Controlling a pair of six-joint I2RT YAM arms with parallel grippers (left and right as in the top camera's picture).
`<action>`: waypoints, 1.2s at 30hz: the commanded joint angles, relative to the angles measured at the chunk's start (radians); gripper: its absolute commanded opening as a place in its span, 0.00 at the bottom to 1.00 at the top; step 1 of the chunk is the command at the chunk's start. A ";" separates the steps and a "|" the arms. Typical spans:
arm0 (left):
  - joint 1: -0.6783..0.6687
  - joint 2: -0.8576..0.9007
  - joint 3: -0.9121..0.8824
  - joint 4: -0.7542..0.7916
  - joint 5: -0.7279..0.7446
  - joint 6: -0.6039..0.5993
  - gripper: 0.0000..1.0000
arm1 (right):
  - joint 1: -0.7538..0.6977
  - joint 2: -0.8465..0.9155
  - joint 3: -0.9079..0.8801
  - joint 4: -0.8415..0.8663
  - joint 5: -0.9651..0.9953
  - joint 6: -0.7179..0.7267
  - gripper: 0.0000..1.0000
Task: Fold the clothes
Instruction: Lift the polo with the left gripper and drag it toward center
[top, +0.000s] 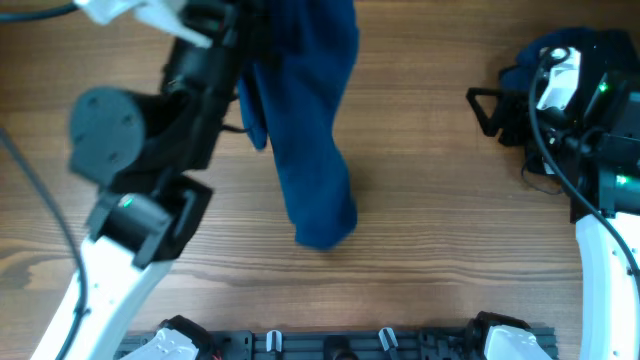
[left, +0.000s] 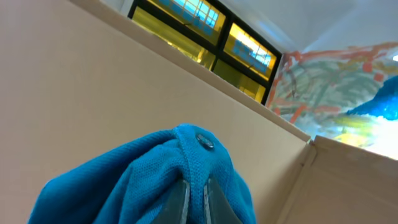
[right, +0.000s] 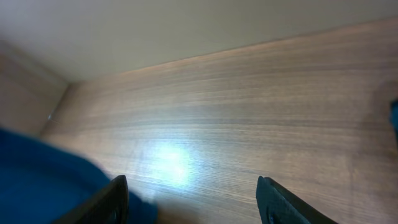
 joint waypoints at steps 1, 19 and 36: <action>-0.050 0.137 0.011 0.093 -0.087 -0.084 0.04 | -0.036 -0.009 0.019 -0.001 0.022 0.074 0.66; -0.098 0.312 0.011 0.054 -0.428 -0.165 0.04 | -0.108 0.000 0.018 -0.054 0.051 0.059 0.66; 0.343 0.305 0.011 -0.998 -0.543 -0.166 0.66 | 0.045 0.234 0.018 -0.023 0.035 0.006 0.66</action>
